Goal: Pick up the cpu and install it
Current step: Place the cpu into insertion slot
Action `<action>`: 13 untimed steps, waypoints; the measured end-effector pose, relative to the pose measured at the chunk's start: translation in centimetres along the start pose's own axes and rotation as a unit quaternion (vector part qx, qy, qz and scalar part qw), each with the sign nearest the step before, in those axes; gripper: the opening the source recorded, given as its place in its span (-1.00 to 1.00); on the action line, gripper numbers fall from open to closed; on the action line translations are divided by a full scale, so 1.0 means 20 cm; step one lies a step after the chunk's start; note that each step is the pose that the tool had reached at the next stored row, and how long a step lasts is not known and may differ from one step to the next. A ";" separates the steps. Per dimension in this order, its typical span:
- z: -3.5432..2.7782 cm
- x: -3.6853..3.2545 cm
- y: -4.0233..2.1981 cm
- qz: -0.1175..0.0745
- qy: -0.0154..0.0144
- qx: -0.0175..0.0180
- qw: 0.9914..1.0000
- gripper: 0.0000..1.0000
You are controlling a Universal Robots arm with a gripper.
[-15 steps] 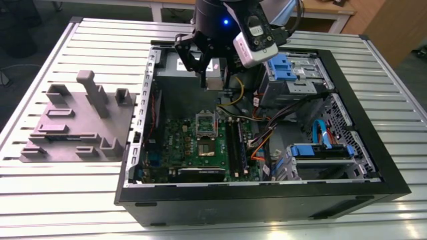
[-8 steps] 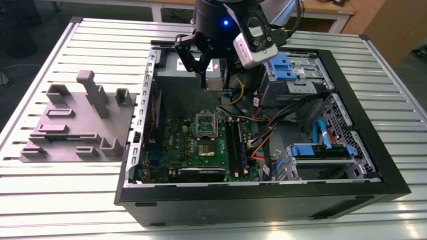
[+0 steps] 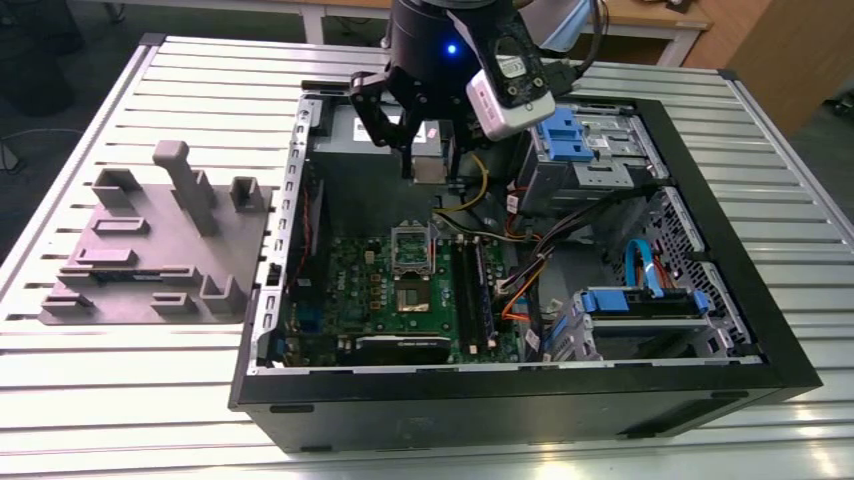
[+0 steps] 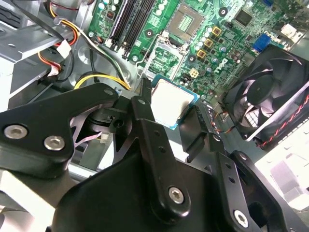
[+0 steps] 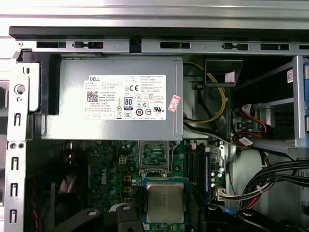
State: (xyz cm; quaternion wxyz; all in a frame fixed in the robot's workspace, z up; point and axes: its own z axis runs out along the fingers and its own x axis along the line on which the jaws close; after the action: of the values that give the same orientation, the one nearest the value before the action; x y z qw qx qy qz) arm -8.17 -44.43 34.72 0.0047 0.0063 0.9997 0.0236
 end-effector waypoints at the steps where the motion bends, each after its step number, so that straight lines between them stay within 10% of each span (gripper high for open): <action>1: 0.001 0.000 0.000 0.000 0.000 0.000 1.000 -0.06; 13: 0.014 0.000 -0.005 0.000 0.000 0.000 1.000 -0.06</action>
State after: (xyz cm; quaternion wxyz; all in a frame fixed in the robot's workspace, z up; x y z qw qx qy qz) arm -8.17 -44.52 34.43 0.0048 0.0063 0.9997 0.0237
